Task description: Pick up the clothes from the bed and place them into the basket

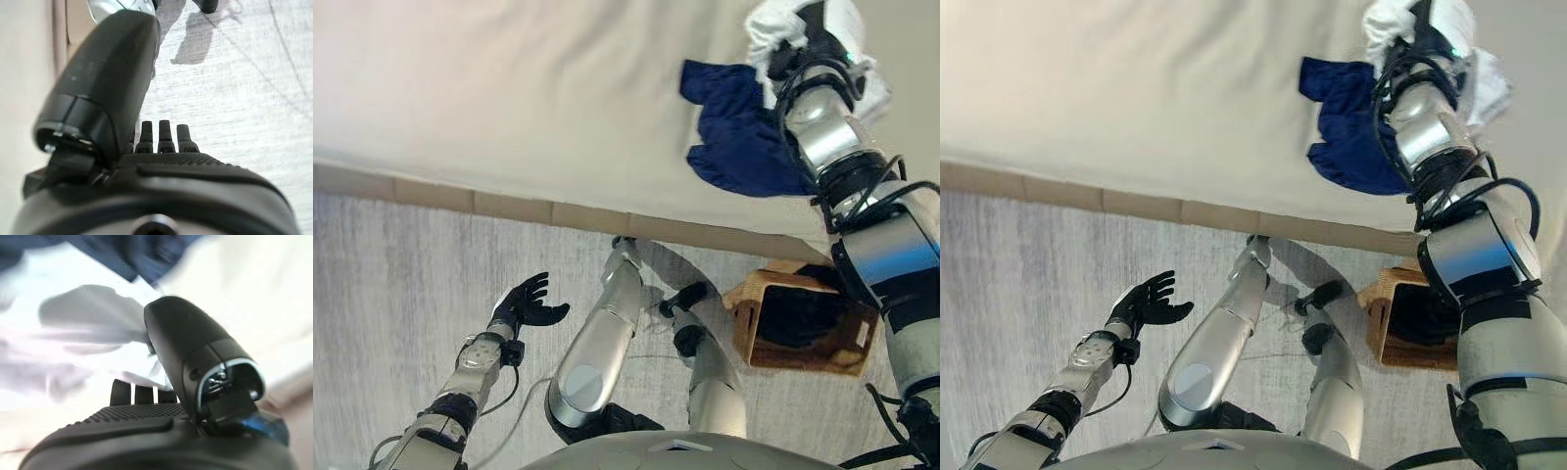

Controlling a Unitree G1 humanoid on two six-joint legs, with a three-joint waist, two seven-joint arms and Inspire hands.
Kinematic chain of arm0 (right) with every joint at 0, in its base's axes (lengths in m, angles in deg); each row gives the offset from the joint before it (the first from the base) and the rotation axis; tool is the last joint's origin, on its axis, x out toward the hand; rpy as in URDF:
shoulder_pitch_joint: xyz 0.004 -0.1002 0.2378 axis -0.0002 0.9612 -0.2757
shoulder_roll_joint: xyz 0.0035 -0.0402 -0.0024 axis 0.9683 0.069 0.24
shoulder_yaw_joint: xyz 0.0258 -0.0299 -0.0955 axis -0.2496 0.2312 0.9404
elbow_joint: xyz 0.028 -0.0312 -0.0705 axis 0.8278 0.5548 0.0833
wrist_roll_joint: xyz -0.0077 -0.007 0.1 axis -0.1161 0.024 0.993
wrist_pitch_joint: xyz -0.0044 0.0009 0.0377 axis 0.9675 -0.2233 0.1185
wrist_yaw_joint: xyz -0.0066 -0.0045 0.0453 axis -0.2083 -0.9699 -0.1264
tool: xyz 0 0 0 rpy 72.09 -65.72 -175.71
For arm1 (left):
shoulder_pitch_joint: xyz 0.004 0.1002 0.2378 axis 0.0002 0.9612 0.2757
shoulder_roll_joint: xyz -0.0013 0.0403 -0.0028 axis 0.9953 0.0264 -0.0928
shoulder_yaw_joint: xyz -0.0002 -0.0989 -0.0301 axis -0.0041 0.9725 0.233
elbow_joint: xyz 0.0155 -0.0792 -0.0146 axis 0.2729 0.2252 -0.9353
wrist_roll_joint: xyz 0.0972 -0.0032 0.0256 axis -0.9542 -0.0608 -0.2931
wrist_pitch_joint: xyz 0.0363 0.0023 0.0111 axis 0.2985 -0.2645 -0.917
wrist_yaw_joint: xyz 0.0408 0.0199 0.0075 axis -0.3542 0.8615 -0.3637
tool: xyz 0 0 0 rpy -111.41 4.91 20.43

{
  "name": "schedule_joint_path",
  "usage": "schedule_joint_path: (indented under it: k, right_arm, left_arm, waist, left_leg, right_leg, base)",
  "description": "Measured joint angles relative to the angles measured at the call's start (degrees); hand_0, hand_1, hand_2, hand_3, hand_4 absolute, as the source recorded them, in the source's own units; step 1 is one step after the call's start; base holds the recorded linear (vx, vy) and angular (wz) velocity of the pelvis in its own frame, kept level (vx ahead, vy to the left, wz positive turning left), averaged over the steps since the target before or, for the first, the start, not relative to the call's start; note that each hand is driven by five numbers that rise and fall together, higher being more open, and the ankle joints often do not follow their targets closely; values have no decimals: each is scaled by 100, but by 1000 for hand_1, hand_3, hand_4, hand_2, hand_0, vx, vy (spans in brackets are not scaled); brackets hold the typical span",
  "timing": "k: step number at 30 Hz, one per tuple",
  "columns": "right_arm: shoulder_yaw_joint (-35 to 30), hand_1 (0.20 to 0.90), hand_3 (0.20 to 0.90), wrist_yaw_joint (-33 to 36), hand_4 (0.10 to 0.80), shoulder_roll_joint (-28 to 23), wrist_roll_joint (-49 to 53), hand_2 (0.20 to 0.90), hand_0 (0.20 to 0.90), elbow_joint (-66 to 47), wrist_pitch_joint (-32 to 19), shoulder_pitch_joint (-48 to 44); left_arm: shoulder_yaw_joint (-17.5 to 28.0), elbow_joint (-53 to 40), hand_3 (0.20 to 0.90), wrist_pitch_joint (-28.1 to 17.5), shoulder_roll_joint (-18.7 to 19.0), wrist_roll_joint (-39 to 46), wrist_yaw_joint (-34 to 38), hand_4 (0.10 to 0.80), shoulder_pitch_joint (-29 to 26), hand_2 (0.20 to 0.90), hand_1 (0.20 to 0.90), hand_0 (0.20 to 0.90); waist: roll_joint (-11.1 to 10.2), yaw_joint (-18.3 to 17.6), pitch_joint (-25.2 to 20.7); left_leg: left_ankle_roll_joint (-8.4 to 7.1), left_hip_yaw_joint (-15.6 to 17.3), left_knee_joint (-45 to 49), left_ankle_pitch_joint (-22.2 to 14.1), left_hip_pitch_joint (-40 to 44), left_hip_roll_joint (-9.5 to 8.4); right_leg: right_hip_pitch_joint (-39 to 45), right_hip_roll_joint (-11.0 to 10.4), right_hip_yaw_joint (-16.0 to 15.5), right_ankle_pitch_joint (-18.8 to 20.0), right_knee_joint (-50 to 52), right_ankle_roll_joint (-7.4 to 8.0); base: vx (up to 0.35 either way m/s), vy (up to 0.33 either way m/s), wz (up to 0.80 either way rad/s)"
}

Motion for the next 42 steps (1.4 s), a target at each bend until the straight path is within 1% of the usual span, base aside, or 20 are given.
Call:
schedule_joint_path:
  k: [1, 3, 5, 8, 9, 12, 13, 14, 15, 17, 20, 22, 25, 28, 29, 32, 35, 37, 40, 42]
  right_arm:
    - [0, 300, 200, 47, 100, -2, -1, 300, 300, -154, -81, 60]
    - [-67, 300, 200, 255, 100, -33, -2, 300, 300, -711, -262, 135]
    - [-323, 300, 200, 335, 100, -73, 20, 300, 300, -1049, -306, 162]
    - [-743, 300, 200, 417, 100, -161, 54, 300, 300, -1531, -354, 282]
    - [-813, 300, 200, 442, 100, -316, 62, 300, 300, -1705, -376, 297]
    - [-1192, 300, 200, 445, 100, -529, 118, 300, 300, -1981, -378, 304]
    - [-1404, 300, 200, 467, 100, -592, 173, 300, 300, -2091, -379, 317]
    - [-1440, 300, 200, 502, 100, -690, 214, 300, 300, -2155, -383, 323]
    - [-1476, 300, 200, 529, 100, -785, 215, 300, 300, -2181, -388, 324]
    - [-1626, 300, 200, 581, 100, -937, 223, 300, 300, -2206, -389, 383]
    - [-1694, 300, 200, 748, 100, -1260, 262, 300, 300, -2246, -385, 485]
    - [-1854, 300, 200, 905, 100, -1431, 333, 300, 300, -2246, -380, 487]
    - [-1993, 300, 200, 1112, 100, -1893, 559, 300, 300, -2247, -379, 506]
    - [-2180, 300, 200, 1251, 100, -1978, 678, 300, 300, -2241, -383, 734]
    - [-2211, 300, 200, 1247, 100, -1983, 692, 300, 300, -2243, -406, 835]
    - [-2395, 300, 200, 1184, 100, -1995, 787, 300, 300, -2243, -447, 1316]
    - [-2551, 300, 200, 1012, 100, -2000, 785, 300, 300, -2248, -448, 1765]
    - [-2586, 300, 200, 778, 100, -2004, 786, 300, 300, -2249, -441, 2324]
    - [-2713, 300, 200, 436, 100, -1959, 779, 300, 300, -2250, -421, 3084]
    - [-2839, 300, 200, 246, 100, -1719, 765, 300, 300, -2256, -427, 3613]
  left_arm:
    - [26, 8, 900, -3, 17, 0, 28, 800, 5, 900, 900, 900]
    - [127, 1, 900, -2, 149, -21, 111, 800, 0, 900, 900, 900]
    - [221, -67, 900, 37, 168, -125, 140, 800, -53, 900, 900, 900]
    - [269, -20, 900, 161, 134, -461, 140, 800, -20, 900, 900, 900]
    - [284, 23, 900, 219, 133, -602, 138, 800, -16, 900, 900, 900]
    - [282, 43, 900, 398, 87, -847, 135, 800, 43, 900, 900, 900]
    - [284, 110, 900, 449, 57, -926, 139, 800, 101, 900, 900, 900]
    - [285, 143, 900, 516, 37, -1008, 142, 800, 149, 900, 900, 900]
    - [283, 188, 900, 551, 12, -1058, 144, 800, 188, 900, 900, 900]
    - [285, 390, 900, 626, -64, -1131, 161, 800, 213, 900, 900, 900]
    - [278, 678, 900, 629, -188, -1257, 193, 800, 247, 900, 900, 900]
    - [276, 850, 900, 629, -295, -1343, 193, 800, 278, 900, 900, 900]
    - [285, 990, 900, 660, -429, -1464, 185, 800, 309, 900, 900, 900]
    - [285, 1150, 900, 742, -430, -1580, 135, 800, 371, 900, 900, 900]
    - [284, 1201, 900, 783, -436, -1635, 120, 800, 403, 900, 900, 900]
    - [253, 1249, 900, 890, -491, -1796, 57, 800, 579, 900, 900, 900]
    - [234, 1249, 900, 894, -505, -1807, 19, 800, 681, 900, 900, 900]
    - [211, 1240, 900, 900, -572, -1908, 16, 800, 700, 900, 900, 900]
    - [203, 1194, 900, 906, -579, -1907, 7, 800, 698, 900, 900, 900]
    - [170, 1172, 900, 913, -583, -1909, 8, 800, 708, 900, 900, 900]
  waist:
    - [-38, -53, 18]
    - [-186, -285, 29]
    - [-268, -333, 27]
    - [-330, -417, -17]
    - [-355, -470, -47]
    - [-357, -597, -49]
    - [-364, -625, -81]
    - [-362, -667, -135]
    - [-353, -737, -203]
    - [-332, -832, -400]
    - [-305, -981, -685]
    - [-251, -1079, -833]
    - [-134, -1303, -993]
    - [-128, -1487, -1318]
    - [-123, -1614, -1405]
    - [-23, -1834, -1784]
    - [26, -1983, -1951]
    - [127, -2171, -2048]
    - [197, -2290, -2087]
    - [213, -2355, -2110]
  left_leg:
    - [27, 49, -34, -43, 180, 23]
    - [45, 170, -266, -78, 741, 76]
    - [39, 287, -433, -84, 1060, 148]
    - [38, 405, -796, -84, 1743, 136]
    - [45, 456, -889, -91, 1929, 140]
    - [73, 516, -1027, -109, 2300, 106]
    - [118, 620, -1073, -163, 2519, 80]
    - [158, 653, -1084, -196, 2625, 51]
    - [165, 692, -1092, -225, 2708, 29]
    - [200, 733, -1214, -199, 2899, 33]
    - [183, 768, -1353, -172, 3089, 37]
    - [183, 834, -1490, -171, 3282, 43]
    - [177, 984, -1701, -167, 3639, 83]
    - [177, 1162, -1869, -168, 3836, 149]
    - [177, 1205, -1886, -168, 3896, 152]
    - [176, 1364, -2106, -168, 4082, 220]
    - [175, 1448, -2193, -168, 4165, 252]
    - [166, 1569, -2272, -162, 4247, 277]
    - [125, 1661, -2330, -134, 4292, 332]
    - [125, 1737, -2331, -135, 4305, 367]
  right_leg:
    - [174, 2, 41, 53, -92, 1]
    - [741, 103, 158, 75, -501, 23]
    - [993, 148, 292, 65, -653, 6]
    - [1585, 184, 431, 86, -1093, 26]
    - [1784, 186, 459, 86, -1239, 25]
    - [2110, 170, 527, 88, -1300, 23]
    - [2254, 138, 632, 109, -1327, -8]
    - [2371, 112, 633, 271, -1339, -37]
    - [2447, 78, 640, 369, -1340, -52]
    - [2571, 80, 652, 404, -1380, -81]
    - [2744, 96, 659, 416, -1545, -87]
    - [2889, 109, 719, 417, -1665, -87]
    - [3149, 145, 800, 418, -1846, -87]
    - [3184, 215, 971, 421, -1921, -89]
    - [3238, 222, 1020, 421, -1968, -89]
    - [3239, 277, 1208, 421, -2009, -90]
    - [3237, 306, 1303, 421, -2021, -90]
    - [3219, 327, 1413, 421, -2026, -90]
    - [3178, 379, 1525, 449, -2031, -131]
    - [3130, 402, 1582, 458, -2037, -143]
  base:
    - [-82, -54, -46]
    - [-14, -49, -23]
    - [107, -49, -24]
    - [118, -23, -16]
    - [141, 1, -13]
    - [121, 8, -4]
    - [112, 23, -17]
    - [116, 40, -16]
    - [75, 30, -8]
    - [26, 21, -9]
    - [-34, 14, -10]
    - [-42, -18, -21]
    - [-39, -44, -22]
    - [-58, -34, -37]
    - [-66, -8, -34]
    - [-64, -22, -31]
    - [-59, -39, -24]
    - [-61, -64, -22]
    - [-60, -84, -18]
    - [-14, -97, -23]
